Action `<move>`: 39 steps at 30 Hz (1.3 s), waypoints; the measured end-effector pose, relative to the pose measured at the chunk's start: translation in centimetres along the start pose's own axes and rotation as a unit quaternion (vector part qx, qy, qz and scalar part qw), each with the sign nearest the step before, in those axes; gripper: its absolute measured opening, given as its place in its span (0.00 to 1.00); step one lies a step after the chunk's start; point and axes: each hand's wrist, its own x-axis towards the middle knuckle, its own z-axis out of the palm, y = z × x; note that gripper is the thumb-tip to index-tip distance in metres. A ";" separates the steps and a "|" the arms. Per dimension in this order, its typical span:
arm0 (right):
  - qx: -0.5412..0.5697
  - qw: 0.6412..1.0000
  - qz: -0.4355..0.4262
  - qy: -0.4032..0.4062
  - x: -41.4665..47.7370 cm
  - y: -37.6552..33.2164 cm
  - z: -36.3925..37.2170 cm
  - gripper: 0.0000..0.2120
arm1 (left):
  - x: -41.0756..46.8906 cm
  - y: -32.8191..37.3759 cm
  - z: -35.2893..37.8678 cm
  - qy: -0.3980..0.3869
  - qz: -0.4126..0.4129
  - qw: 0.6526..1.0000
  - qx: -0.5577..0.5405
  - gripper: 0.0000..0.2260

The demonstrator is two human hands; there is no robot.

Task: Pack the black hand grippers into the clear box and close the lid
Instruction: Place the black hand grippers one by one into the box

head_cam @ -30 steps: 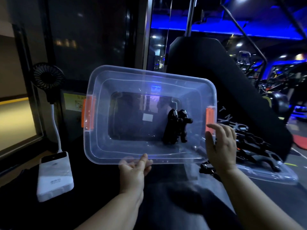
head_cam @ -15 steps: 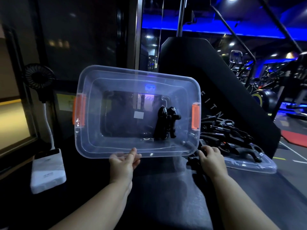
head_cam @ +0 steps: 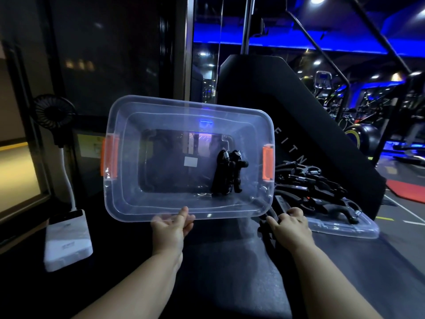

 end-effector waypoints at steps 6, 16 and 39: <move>0.022 0.999 0.025 0.000 -1.3 0.1 -0.6 0.26 | 0.3 -0.3 -0.2 0.005 -0.003 1.000 0.013 0.14; 0.053 0.997 0.057 0.005 -3.5 0.6 -1.3 0.30 | 0.2 -0.2 -0.3 0.002 -0.004 1.000 0.015 0.14; -0.044 0.998 0.054 0.002 -6.4 0.6 -2.2 0.38 | -0.3 0.1 -0.1 -0.004 0.001 1.000 0.011 0.18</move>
